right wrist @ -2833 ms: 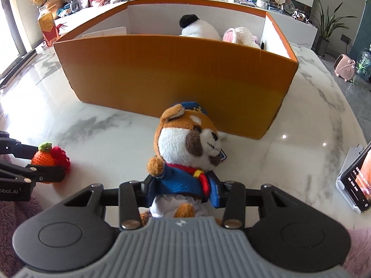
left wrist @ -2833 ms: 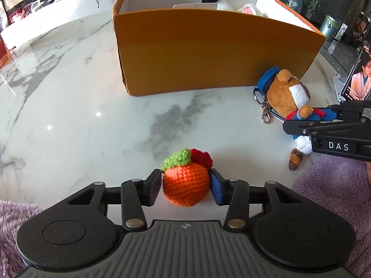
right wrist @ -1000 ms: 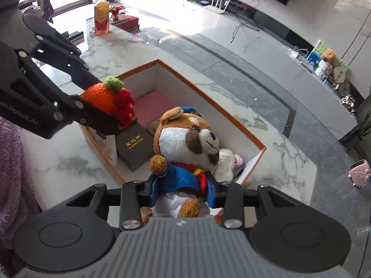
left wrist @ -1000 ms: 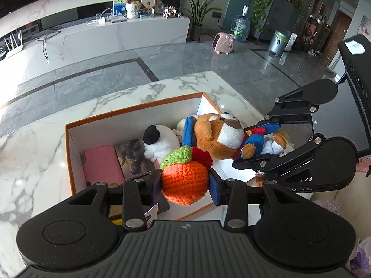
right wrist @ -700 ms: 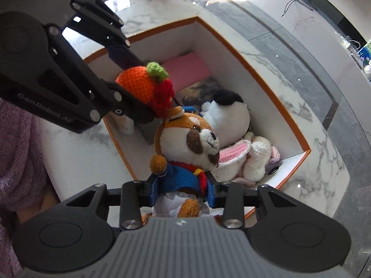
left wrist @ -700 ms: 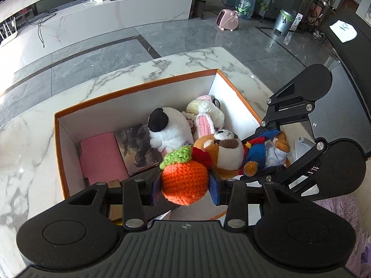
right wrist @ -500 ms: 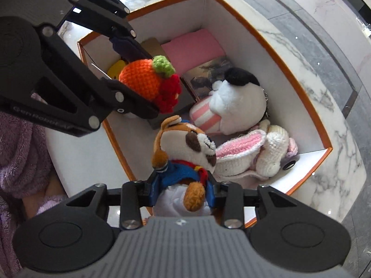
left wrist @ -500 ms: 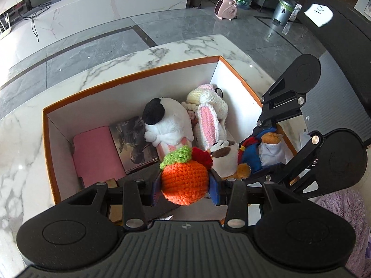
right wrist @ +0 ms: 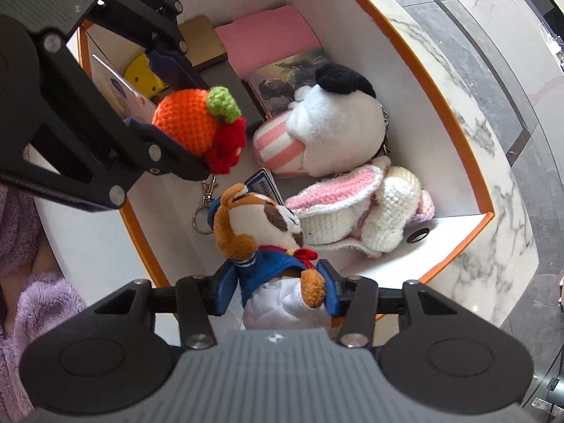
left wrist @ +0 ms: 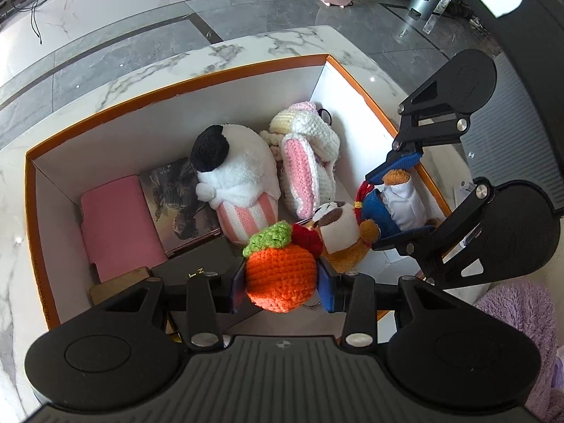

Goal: Organize objects
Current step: 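Lower the persimmon with the left gripper while the right lowers the brown dog plush into the box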

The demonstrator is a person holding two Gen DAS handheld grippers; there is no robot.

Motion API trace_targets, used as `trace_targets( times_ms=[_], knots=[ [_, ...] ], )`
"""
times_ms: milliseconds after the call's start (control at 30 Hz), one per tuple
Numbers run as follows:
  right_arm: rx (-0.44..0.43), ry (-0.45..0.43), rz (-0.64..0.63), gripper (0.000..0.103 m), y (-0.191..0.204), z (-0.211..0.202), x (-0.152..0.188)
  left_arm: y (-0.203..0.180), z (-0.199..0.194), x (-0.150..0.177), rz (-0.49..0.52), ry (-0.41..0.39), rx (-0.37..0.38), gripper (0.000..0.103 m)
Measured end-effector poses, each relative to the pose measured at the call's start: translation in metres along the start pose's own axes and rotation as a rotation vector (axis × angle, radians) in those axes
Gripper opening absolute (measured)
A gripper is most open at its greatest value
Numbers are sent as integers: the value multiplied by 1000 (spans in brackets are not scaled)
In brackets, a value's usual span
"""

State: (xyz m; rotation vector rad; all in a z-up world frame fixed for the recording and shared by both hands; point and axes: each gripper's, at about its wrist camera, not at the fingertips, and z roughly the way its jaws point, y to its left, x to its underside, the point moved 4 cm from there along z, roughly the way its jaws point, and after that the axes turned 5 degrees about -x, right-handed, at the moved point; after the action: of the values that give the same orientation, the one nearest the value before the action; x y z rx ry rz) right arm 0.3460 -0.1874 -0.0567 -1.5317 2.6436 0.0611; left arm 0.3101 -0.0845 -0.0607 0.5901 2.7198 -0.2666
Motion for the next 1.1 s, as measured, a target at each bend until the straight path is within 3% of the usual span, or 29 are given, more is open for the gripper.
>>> trace_targets(
  times_ms=[267, 300, 333, 400, 633, 700, 800, 900, 1100],
  knots=[
    [42, 17, -33, 49, 4, -19, 1, -4, 4, 0, -9, 15, 14, 47],
    [40, 23, -34, 43, 5, -20, 1, -5, 4, 0, -8, 15, 16, 47],
    [39, 31, -33, 30, 5, -18, 1, -5, 4, 0, -6, 15, 17, 47],
    [45, 57, -34, 23, 6, -12, 3, -6, 4, 1, -4, 16, 17, 47],
    [56, 127, -31, 18, 7, 19, 7, -2, 9, 1, -10, 30, 8, 47],
    [28, 118, -2, 9, 4, 22, 6, 1, 12, 1, -17, 36, 6, 47],
    [72, 110, -22, 14, 4, 20, 5, 3, 17, 1, -23, 48, 11, 47],
    [47, 42, 14, 15, 1, 7, 4, 5, 21, 0, -20, 55, 9, 47],
    [114, -50, 85, 19, -7, -7, 1, 7, 32, -4, -2, 77, -62, 47]
  ],
)
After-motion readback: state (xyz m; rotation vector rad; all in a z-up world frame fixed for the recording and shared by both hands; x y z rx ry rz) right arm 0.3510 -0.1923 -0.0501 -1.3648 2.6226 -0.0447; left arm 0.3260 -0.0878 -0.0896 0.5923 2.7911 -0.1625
